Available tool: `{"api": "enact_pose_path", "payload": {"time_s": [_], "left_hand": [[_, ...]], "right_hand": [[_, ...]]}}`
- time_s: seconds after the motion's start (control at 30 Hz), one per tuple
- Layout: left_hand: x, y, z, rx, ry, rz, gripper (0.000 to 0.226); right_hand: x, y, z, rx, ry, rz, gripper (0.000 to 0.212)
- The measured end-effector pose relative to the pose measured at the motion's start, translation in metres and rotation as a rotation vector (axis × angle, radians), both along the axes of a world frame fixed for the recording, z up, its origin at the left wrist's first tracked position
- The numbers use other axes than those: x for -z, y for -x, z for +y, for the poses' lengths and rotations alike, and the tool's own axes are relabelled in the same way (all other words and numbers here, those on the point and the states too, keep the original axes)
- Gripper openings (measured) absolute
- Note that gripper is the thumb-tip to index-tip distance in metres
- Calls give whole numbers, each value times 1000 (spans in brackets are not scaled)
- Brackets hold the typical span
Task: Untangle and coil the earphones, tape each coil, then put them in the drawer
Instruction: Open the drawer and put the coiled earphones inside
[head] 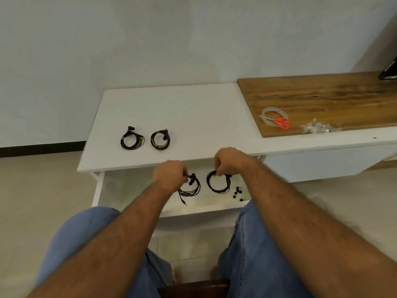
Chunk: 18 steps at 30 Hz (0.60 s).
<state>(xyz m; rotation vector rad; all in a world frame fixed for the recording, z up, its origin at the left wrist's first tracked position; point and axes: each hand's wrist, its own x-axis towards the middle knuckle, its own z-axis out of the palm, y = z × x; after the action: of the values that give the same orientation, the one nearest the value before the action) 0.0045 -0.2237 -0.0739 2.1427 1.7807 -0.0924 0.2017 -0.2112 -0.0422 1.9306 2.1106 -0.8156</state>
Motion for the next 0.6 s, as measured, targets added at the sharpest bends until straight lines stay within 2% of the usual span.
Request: {"api": "enact_pose_path", "payload": {"time_s": [0.2, 0.37, 0.6], "left_hand": [[48, 5, 12, -22, 180, 39, 16], [95, -7, 39, 33, 268, 44, 22], [156, -20, 83, 22, 447, 25, 28]], "right_hand": [[51, 13, 10, -114, 193, -176, 29], [115, 10, 34, -121, 350, -242, 43], [172, 2, 69, -55, 387, -211, 38]]}}
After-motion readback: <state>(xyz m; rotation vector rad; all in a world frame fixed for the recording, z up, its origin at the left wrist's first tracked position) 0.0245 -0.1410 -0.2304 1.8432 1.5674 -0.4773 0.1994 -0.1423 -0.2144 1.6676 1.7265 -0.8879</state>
